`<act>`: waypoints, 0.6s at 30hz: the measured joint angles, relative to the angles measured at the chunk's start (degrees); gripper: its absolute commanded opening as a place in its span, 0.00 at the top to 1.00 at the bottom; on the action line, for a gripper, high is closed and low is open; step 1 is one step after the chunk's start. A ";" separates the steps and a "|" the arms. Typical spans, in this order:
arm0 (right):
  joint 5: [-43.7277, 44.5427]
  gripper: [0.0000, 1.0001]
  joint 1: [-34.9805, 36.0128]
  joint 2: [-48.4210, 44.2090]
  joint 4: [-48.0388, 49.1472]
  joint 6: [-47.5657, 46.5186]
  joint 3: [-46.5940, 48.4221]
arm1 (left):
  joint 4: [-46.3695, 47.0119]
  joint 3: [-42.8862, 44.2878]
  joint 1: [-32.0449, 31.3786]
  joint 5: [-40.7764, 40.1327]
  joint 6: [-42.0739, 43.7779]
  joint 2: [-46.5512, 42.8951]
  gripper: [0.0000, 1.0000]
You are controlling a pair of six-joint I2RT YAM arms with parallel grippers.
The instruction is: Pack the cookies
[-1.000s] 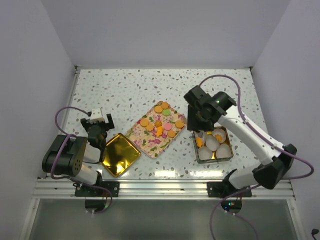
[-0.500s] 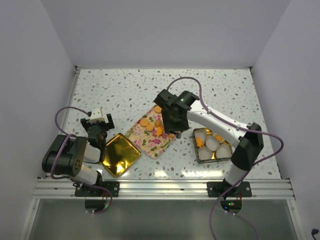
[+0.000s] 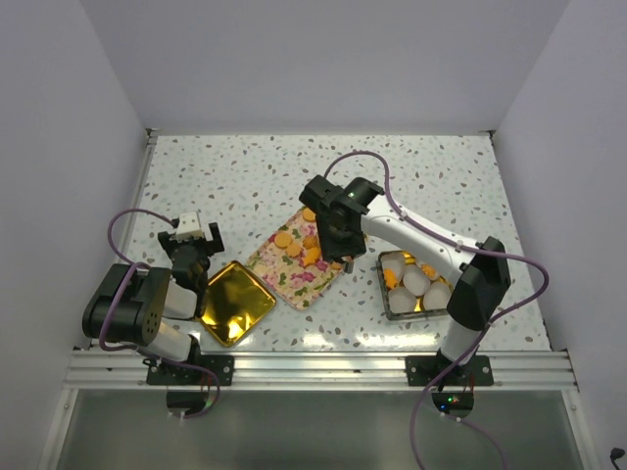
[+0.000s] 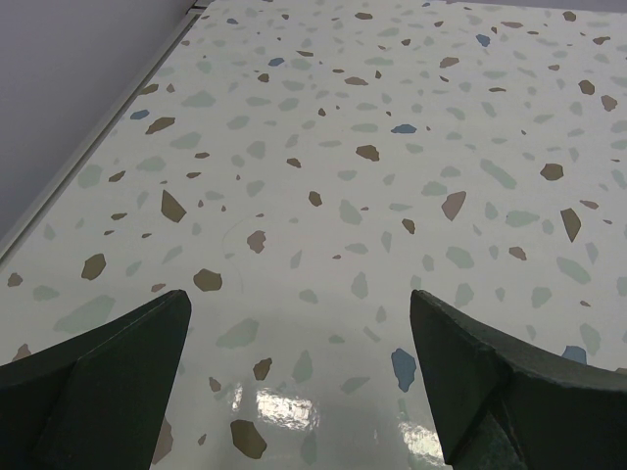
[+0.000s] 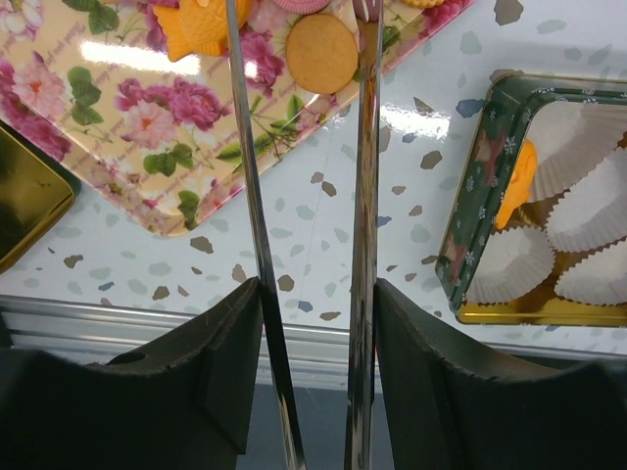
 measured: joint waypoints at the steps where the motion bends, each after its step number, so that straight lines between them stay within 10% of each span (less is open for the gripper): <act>1: 0.02 0.50 0.00 0.00 -0.02 0.00 0.00 | 0.00 0.00 0.00 0.00 0.00 0.00 0.00; 18: 0.28 0.52 0.52 3.61 -3.34 0.44 1.05 | 0.00 0.00 0.00 0.00 0.00 0.00 0.00</act>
